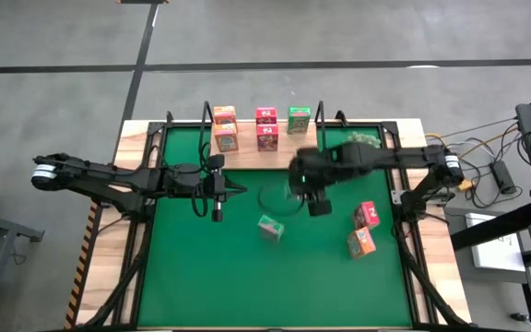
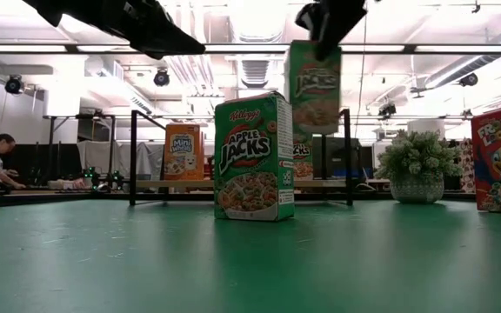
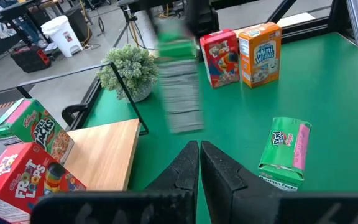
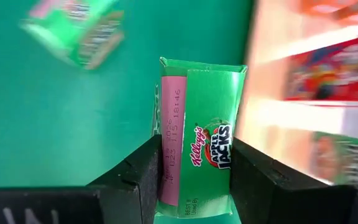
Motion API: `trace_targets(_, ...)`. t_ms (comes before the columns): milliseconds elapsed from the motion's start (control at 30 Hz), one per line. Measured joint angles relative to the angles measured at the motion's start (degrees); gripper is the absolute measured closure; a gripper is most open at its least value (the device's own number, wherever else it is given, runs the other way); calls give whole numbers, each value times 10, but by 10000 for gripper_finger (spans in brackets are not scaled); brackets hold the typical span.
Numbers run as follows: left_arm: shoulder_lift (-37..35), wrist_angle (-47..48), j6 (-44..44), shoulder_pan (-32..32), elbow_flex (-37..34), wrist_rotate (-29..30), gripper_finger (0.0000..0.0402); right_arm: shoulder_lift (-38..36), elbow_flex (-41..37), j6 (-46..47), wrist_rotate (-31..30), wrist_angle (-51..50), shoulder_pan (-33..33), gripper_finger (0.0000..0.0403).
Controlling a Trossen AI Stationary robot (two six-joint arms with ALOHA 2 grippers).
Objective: Stack cereal on shelf
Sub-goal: Put the right green cereal box on the shelf aligned with the other green cereal box
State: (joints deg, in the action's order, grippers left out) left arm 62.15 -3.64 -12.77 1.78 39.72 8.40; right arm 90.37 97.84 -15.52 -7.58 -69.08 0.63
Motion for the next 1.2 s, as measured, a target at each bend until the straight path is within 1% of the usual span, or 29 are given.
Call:
trace_targets(167,0,2,0,0,0,0,402,1,16,-98,0,17,93,253)
trace_targets(333,0,2,0,0,0,0,402,14,12,-162,11,39,182,253)
trace_targets(500,0,2,0,0,0,0,402,45,11,-200,87,67,258,253)
trace_targets(567,0,2,0,0,0,0,402,57,11,-215,103,80,280,254)
trace_targets(767,0,2,0,0,0,0,402,85,11,-243,112,84,325,256)
trace_targets(867,0,2,0,0,0,0,402,90,11,-249,134,84,337,257)
trace_targets(1200,0,-6,1,0,0,0,402,92,11,-265,140,97,348,254)
